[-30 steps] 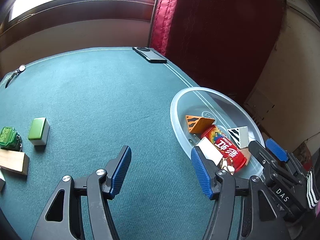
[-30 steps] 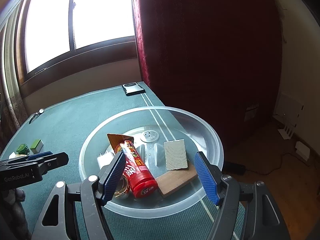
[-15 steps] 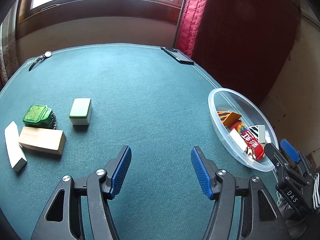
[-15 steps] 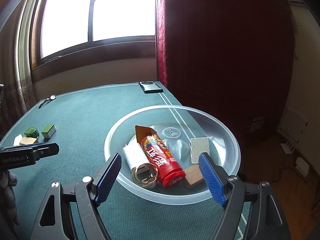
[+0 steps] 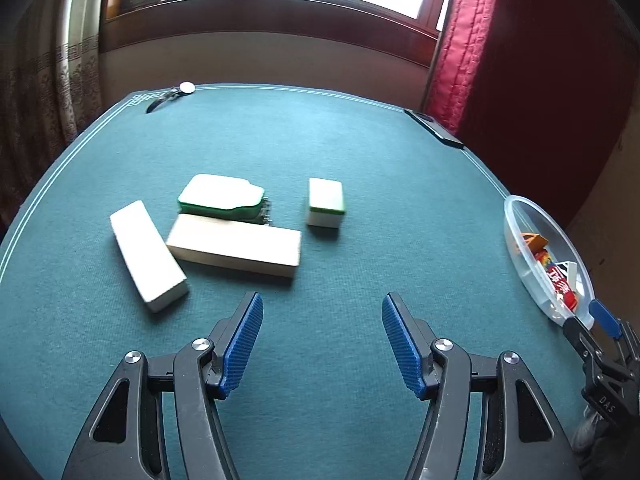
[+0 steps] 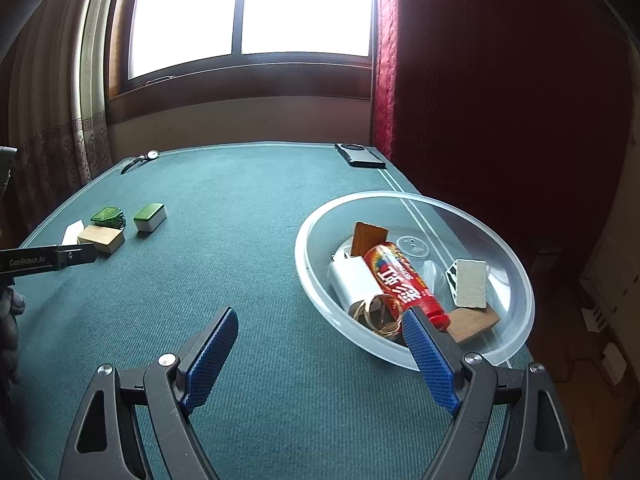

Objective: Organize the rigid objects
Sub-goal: 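Move the left tool to the white rectangular block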

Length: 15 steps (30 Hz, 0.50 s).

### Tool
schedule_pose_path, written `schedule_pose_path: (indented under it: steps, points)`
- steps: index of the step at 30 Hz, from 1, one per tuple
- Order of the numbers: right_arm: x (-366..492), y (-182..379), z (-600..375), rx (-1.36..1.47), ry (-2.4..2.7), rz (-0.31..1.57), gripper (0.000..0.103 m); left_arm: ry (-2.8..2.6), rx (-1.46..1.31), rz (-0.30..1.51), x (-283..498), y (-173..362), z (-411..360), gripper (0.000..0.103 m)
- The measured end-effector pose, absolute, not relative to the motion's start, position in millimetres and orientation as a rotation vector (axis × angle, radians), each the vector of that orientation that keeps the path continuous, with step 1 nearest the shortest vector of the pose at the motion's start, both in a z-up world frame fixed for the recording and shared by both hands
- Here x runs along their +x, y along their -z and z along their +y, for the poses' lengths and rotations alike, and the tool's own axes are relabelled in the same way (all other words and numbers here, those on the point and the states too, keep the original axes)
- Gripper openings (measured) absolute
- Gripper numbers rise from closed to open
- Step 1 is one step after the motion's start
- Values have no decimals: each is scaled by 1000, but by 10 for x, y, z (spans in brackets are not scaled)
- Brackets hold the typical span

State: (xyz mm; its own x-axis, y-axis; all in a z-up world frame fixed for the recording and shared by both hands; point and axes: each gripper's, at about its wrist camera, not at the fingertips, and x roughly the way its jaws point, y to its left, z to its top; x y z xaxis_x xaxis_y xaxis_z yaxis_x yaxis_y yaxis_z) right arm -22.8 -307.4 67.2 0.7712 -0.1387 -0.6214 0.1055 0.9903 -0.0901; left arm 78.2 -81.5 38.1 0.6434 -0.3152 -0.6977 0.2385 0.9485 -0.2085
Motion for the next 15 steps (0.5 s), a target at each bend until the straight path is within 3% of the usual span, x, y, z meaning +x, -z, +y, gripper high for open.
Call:
schedule_pose_path:
  steps: [15]
  points:
    - [-180, -569, -2770, -28, 8, 767, 89, 163, -61, 830, 914, -248, -53, 63]
